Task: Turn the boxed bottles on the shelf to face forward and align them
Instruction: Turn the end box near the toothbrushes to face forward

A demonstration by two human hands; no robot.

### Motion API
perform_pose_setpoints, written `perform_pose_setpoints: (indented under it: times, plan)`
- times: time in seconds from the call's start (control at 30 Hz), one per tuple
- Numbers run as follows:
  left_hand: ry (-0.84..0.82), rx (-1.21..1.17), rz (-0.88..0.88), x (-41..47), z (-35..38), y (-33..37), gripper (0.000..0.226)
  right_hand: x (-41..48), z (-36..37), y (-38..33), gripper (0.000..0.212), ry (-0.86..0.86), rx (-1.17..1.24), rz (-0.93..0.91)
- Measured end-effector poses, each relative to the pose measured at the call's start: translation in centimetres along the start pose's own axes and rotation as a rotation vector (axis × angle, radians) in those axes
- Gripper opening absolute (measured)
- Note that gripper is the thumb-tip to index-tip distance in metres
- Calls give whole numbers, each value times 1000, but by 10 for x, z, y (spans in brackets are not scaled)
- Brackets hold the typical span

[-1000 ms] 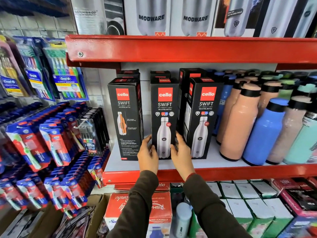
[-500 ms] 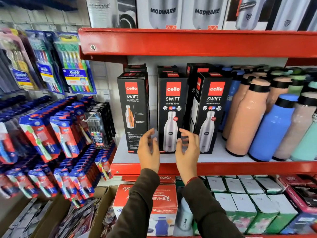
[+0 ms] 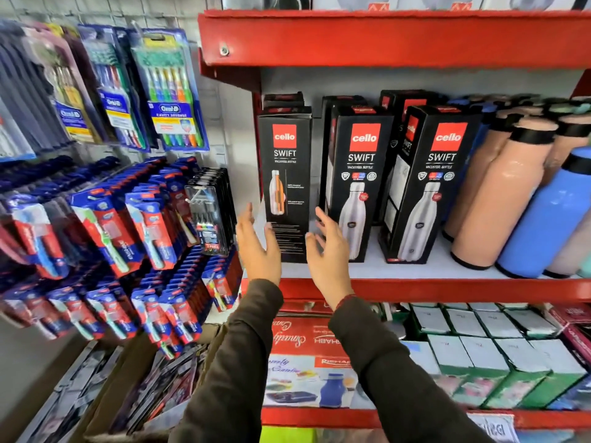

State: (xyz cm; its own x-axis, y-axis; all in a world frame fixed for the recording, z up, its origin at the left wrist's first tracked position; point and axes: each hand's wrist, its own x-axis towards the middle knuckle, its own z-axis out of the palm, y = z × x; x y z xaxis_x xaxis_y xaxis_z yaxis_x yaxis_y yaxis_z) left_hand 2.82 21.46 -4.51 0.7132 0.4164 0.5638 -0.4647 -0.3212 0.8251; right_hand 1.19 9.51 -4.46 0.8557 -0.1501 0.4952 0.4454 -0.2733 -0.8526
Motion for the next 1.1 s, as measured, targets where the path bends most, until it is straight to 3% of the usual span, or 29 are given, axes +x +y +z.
perform_pose_setpoints:
  times: [0.17, 0.37, 0.63, 0.7, 0.87, 1.03, 1.1]
  plan:
    - [-211, -7, -142, 15, -4, -20, 41, 7, 19, 6, 50, -33, -80, 103]
    - [-241, -92, -136, 19, -11, -23, 36, 5, 22, 6, 54, -15, -87, 103]
    - [-204, -372, -214, 20, -27, -15, 23, 9, 20, -4, 79, -44, -122, 61]
    - [-180, -434, -235, 17, -28, -14, 33, 13, 20, -9, 84, -44, -144, 33]
    - [-131, -402, -220, 10, -28, -13, 43, 17, 21, -17, 91, 45, -190, 23]
    - [-174, -218, -91, 21, -29, -20, 30, 20, 19, -14, 92, 46, -202, 80]
    - [-228, -136, -70, 31, -29, -27, 37, 21, 18, -14, 94, 21, -191, 96]
